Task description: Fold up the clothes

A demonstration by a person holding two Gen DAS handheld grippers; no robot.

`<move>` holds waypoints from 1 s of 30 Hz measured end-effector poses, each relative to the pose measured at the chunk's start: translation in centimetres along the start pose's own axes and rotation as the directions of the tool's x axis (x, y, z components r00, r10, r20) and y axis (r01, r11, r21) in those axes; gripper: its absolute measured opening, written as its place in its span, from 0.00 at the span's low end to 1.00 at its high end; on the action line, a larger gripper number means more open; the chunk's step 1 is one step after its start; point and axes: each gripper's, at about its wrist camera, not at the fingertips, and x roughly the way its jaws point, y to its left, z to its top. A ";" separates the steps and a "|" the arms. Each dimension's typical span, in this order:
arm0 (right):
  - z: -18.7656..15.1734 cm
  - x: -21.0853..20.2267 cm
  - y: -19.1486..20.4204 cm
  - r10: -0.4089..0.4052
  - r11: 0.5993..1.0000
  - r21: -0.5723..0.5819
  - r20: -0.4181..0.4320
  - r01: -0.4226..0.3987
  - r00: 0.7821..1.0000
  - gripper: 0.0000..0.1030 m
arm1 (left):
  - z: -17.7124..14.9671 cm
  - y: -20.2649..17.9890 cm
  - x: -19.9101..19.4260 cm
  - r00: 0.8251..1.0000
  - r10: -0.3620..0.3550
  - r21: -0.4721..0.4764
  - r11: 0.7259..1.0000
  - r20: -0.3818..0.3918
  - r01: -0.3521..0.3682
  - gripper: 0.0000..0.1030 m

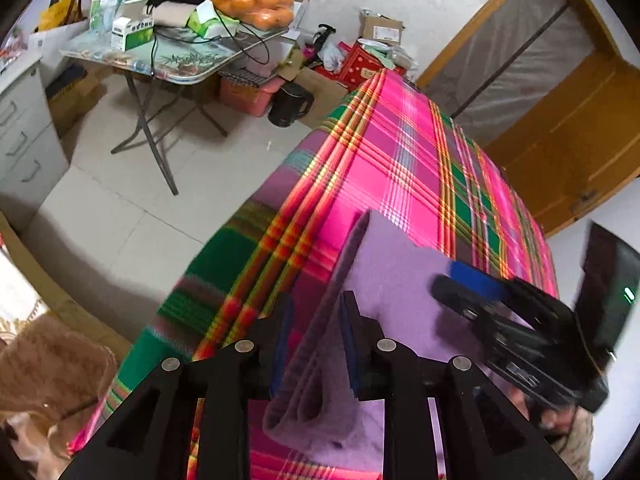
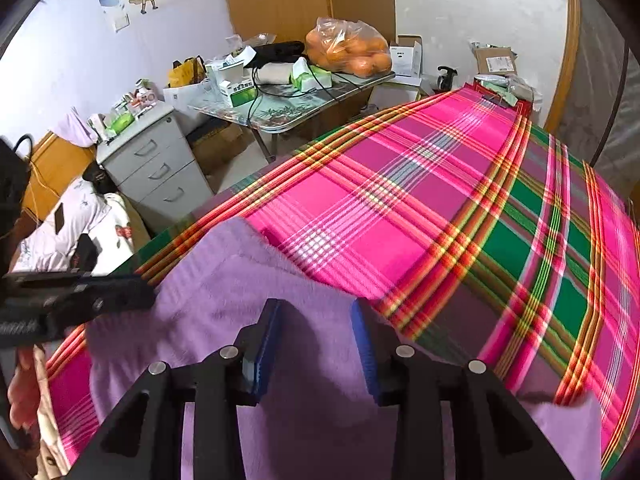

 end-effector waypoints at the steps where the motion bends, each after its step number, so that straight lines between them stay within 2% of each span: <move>1: 0.0 0.1 -0.1 0.009 1.000 0.011 0.006 -0.009 1.000 0.37 | -0.1 0.1 0.0 1.000 -0.007 0.000 1.000 0.001 0.007 0.24; 4: 0.1 0.3 -0.2 0.022 1.000 0.020 0.015 -0.022 1.000 0.31 | -0.5 0.5 0.0 1.000 -0.026 -0.001 1.000 0.004 0.026 0.27; 5: 0.2 0.4 0.1 0.017 1.000 0.007 0.015 -0.017 1.000 0.24 | -0.6 0.7 0.0 0.999 -0.032 -0.008 0.999 0.005 0.032 0.28; 6: 0.4 0.5 0.4 0.011 1.000 -0.005 0.015 -0.011 1.000 0.13 | -0.6 0.9 0.0 0.999 -0.039 -0.015 0.999 0.006 0.039 0.29; 7: 0.6 0.5 0.8 0.007 1.000 -0.011 0.015 -0.007 1.000 0.09 | -0.6 1.1 0.0 0.999 -0.048 -0.022 0.999 0.005 0.048 0.29; 11: 1.6 1.4 2.1 -0.032 0.999 -0.036 0.020 0.033 0.999 0.04 | -0.7 1.3 0.0 0.998 -0.058 -0.025 0.998 0.004 0.058 0.29; 17: 2.2 1.9 2.5 -0.056 0.998 -0.005 0.027 0.056 0.998 0.02 | -0.8 1.8 -0.3 0.999 -0.044 -0.024 0.999 0.005 0.044 0.31; 22: 2.1 1.2 2.1 -0.050 0.997 0.065 0.021 0.048 0.999 0.02 | -1.1 2.4 -0.8 0.999 -0.040 -0.048 0.998 0.005 0.041 0.31; 23: 1.9 0.4 2.3 -0.039 0.997 0.065 0.038 0.037 0.999 0.03 | -1.2 2.5 -0.9 0.999 -0.033 -0.050 0.998 0.005 0.033 0.31; 26: 0.8 -1.8 3.1 0.031 0.997 0.062 0.080 -0.036 0.996 0.16 | -1.6 2.9 -1.4 1.000 -0.008 -0.060 0.998 0.005 0.009 0.29; 30: -1.6 -4.2 5.6 0.114 0.993 0.024 0.106 -0.117 0.988 0.20 | -2.3 3.4 -2.0 1.000 -0.002 -0.076 0.997 0.005 0.003 0.29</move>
